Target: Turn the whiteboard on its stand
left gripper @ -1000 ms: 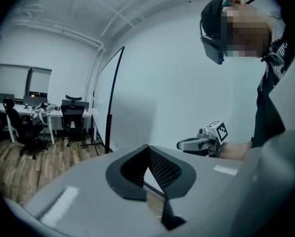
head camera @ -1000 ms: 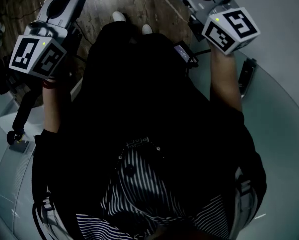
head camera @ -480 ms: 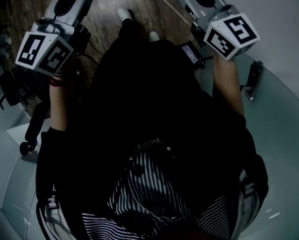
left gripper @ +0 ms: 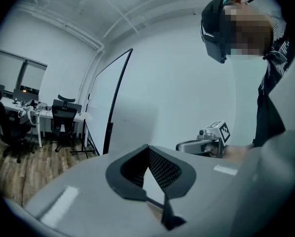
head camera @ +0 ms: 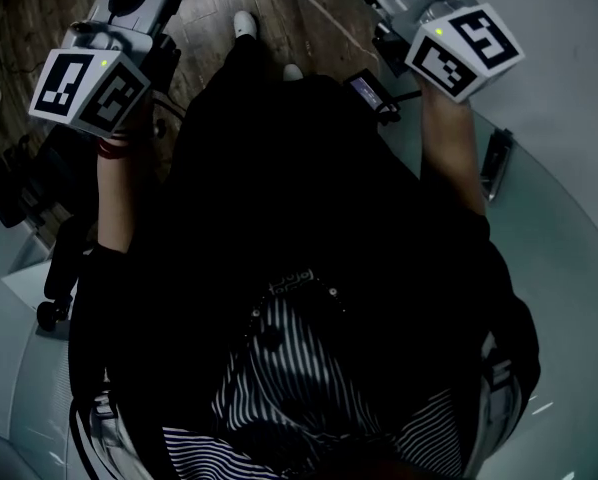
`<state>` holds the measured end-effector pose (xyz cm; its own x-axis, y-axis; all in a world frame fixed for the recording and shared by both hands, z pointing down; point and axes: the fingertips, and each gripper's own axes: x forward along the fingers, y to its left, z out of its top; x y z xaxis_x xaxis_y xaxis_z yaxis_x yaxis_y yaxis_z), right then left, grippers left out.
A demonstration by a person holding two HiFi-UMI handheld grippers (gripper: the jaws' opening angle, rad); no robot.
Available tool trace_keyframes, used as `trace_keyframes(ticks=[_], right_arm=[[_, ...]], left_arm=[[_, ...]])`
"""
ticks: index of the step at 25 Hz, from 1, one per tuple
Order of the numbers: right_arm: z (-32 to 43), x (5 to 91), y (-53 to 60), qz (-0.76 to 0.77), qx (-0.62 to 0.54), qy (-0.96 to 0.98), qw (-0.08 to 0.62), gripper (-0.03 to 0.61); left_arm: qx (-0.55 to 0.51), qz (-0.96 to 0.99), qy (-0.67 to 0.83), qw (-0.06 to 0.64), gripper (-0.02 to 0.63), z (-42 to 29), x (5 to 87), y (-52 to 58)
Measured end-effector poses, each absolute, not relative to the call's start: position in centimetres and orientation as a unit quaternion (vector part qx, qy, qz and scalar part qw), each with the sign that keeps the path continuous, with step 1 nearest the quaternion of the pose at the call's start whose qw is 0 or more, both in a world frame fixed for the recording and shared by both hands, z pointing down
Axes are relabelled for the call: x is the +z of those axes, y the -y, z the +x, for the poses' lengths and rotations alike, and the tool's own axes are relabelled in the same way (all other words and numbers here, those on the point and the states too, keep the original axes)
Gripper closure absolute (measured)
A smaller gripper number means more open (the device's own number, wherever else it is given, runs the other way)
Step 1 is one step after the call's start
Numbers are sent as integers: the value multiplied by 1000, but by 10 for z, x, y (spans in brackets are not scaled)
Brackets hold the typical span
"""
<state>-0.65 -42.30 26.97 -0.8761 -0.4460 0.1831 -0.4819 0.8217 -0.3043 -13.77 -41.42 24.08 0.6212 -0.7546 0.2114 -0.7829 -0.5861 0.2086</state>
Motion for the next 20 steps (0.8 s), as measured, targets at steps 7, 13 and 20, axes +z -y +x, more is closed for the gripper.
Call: trace_keyframes(ticks=[7, 13, 20], right_arm=[[-37, 251, 458, 261, 158, 951, 53, 578], [-37, 273, 435, 306, 164, 936, 62, 578], [-108, 260, 563, 326, 166, 926, 96, 578]], left_arm=[[61, 899, 408, 151, 611, -159, 250, 440], [57, 916, 373, 137, 611, -171, 268, 431], [23, 920, 360, 154, 611, -260, 266, 562]])
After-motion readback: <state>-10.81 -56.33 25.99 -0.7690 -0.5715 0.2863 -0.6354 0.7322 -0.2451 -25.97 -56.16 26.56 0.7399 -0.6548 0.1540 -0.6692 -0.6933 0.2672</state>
